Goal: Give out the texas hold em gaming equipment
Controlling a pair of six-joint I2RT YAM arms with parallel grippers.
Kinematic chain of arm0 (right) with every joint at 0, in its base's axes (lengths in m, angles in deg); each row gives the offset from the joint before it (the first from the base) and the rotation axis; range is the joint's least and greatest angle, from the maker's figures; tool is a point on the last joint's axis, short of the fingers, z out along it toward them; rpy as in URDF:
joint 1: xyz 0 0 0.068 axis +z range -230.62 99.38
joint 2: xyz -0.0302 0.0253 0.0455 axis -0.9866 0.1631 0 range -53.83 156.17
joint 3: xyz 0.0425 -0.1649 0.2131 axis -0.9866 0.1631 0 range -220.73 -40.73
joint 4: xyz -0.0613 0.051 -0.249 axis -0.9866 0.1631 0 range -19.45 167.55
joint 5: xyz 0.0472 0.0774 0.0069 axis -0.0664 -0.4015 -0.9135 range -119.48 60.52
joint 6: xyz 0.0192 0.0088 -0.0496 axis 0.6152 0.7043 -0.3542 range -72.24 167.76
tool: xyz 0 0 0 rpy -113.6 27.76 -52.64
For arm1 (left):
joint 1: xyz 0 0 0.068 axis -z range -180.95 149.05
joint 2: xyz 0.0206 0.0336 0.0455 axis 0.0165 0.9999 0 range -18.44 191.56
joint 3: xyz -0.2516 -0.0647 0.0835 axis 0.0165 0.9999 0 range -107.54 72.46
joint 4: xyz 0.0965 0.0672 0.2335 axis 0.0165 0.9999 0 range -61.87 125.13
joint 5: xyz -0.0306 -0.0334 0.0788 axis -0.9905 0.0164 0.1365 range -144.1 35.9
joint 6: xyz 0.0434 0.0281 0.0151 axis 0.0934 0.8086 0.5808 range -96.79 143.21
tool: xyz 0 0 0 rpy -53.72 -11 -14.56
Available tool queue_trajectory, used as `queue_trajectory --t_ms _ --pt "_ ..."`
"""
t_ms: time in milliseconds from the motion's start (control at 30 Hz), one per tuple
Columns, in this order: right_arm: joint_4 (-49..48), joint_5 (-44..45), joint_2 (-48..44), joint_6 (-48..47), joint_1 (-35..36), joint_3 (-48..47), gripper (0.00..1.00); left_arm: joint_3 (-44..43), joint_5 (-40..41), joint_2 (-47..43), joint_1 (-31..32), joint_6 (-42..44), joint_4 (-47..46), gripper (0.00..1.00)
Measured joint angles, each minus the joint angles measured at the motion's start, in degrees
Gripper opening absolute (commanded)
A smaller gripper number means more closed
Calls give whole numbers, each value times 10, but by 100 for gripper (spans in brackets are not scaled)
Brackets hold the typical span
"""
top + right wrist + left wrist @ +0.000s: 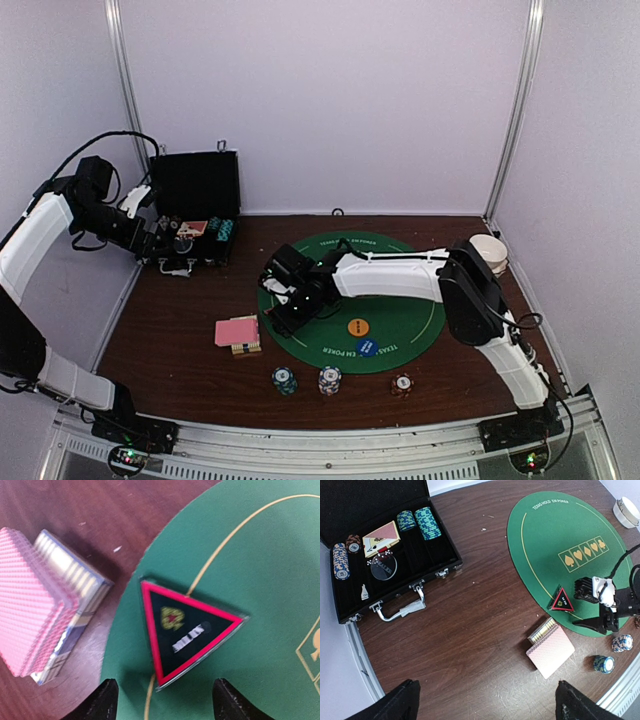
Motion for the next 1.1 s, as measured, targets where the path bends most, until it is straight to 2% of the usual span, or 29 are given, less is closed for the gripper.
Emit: queue_trajectory --t_ms 267,433,567,867,1100 --pt "10 60 31 10 -5 -45 58 0 -2 -2 0 0 0 97" --pt "14 70 51 17 -6 -73 50 0 -3 -6 0 0 0 98" --pt "15 72 61 28 -9 -90 49 0 -3 -10 0 1 0 98" --pt "9 73 57 19 -24 -87 79 0 -2 -13 0 3 0 97" --pt "-4 96 -70 12 -26 61 84 1 1 -20 0 8 2 98"
